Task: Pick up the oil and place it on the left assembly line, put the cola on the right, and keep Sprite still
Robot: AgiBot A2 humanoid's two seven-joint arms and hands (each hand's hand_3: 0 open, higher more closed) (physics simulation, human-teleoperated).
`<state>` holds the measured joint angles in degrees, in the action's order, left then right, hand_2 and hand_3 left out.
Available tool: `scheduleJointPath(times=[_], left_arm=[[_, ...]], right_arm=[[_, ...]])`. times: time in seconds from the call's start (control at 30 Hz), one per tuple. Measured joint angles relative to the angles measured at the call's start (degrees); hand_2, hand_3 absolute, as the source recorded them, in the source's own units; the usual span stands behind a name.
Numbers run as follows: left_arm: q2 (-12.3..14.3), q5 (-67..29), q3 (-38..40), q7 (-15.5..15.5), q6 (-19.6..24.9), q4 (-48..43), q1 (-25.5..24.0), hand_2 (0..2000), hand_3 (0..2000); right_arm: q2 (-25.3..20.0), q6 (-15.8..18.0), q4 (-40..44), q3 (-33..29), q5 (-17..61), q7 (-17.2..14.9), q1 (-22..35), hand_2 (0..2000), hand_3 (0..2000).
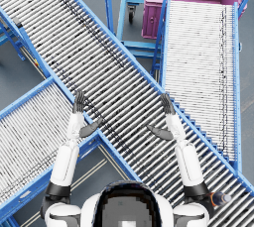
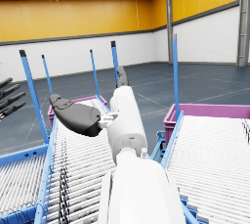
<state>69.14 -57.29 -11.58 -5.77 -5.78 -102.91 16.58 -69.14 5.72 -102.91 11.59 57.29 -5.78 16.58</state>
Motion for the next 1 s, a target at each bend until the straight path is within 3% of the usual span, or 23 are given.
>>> scheduleJointPath(times=[1.0], left_arm=[[0.0,0.0,0.0,0.0,0.0,0.0,0.0,0,0]], right_arm=[[0.0,0.0,0.0,0.0,0.0,0.0,0.0,0,0]])
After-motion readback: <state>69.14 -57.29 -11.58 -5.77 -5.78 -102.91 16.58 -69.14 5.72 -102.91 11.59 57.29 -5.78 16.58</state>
